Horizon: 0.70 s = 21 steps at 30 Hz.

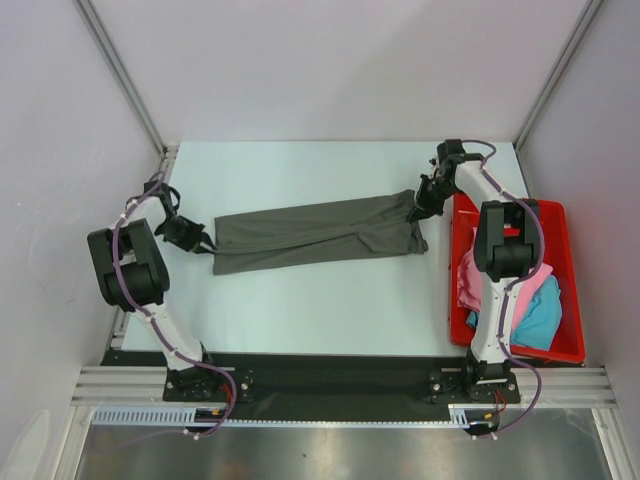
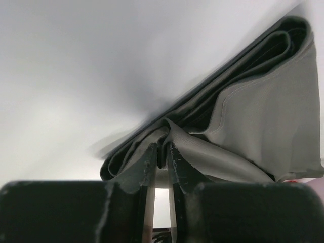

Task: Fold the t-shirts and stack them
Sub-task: Fold the tshirt

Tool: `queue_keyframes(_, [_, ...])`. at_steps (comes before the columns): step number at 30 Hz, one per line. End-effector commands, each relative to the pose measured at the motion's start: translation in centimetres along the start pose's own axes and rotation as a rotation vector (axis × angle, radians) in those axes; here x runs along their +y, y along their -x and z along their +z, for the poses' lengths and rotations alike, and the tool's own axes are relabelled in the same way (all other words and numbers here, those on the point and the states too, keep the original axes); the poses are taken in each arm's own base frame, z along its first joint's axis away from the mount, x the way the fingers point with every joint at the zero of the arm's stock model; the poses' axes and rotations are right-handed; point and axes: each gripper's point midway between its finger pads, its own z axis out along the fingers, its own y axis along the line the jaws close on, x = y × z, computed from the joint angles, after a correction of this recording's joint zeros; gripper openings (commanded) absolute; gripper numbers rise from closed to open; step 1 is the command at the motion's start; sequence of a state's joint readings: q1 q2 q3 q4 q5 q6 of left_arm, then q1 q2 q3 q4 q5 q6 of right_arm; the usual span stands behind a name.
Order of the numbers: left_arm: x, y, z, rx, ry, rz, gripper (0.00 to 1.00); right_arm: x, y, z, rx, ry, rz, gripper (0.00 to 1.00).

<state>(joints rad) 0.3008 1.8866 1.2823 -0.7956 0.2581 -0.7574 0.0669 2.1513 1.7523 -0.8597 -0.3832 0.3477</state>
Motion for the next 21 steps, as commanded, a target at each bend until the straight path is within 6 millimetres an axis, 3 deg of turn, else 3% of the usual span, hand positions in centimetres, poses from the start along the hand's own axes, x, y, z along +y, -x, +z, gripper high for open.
queue_keyframes(1, [-1.2, 1.0, -0.4, -0.025, -0.02, 0.028, 0.19, -0.1, 1.8, -0.5, -0.044, -0.02, 0.006, 0.0])
queue_keyframes(5, [-1.4, 1.5, -0.4, -0.048, -0.017, 0.053, 0.27, -0.3, 2.2, 0.0, -0.047, -0.021, 0.01, 0.01])
queue_keyframes(8, [-2.4, 2.9, -3.2, -0.182, -0.014, 0.13, 0.37, 0.2, 2.7, 0.3, -0.047, 0.001, 0.021, 0.16])
queue_keyframes(10, [-3.5, 2.9, -6.2, -0.269, -0.042, 0.218, 0.46, 0.8, 2.8, -0.5, -0.032, 0.01, 0.019, 0.26])
queue_keyframes(12, [-4.3, 2.2, -7.7, -0.311, -0.063, 0.303, 0.49, 0.9, 2.9, -1.7, -0.056, -0.017, -0.003, 0.31])
queue_keyframes(13, [-5.3, 1.0, -8.8, -0.332, -0.095, 0.399, 0.5, 1.5, 3.1, -3.3, -0.097, -0.025, -0.036, 0.37])
queue_keyframes(15, [-5.6, -0.8, -8.4, -0.308, -0.118, 0.479, 0.5, 0.8, 2.8, -4.5, -0.123, -0.067, -0.068, 0.43])
queue_keyframes(16, [-5.7, -2.6, -8.0, -0.284, -0.127, 0.541, 0.5, 1.4, 2.5, -5.8, -0.144, -0.063, -0.087, 0.47])
queue_keyframes(18, [-6.9, -4.4, -7.4, -0.257, -0.187, 0.617, 0.5, 1.5, 0.7, -5.6, -0.114, -0.054, -0.105, 0.48])
queue_keyframes(21, [-9.2, -10.3, -5.0, -0.093, -0.309, 0.78, 0.47, 2.2, -2.4, -4.9, -0.087, -0.033, -0.138, 0.49])
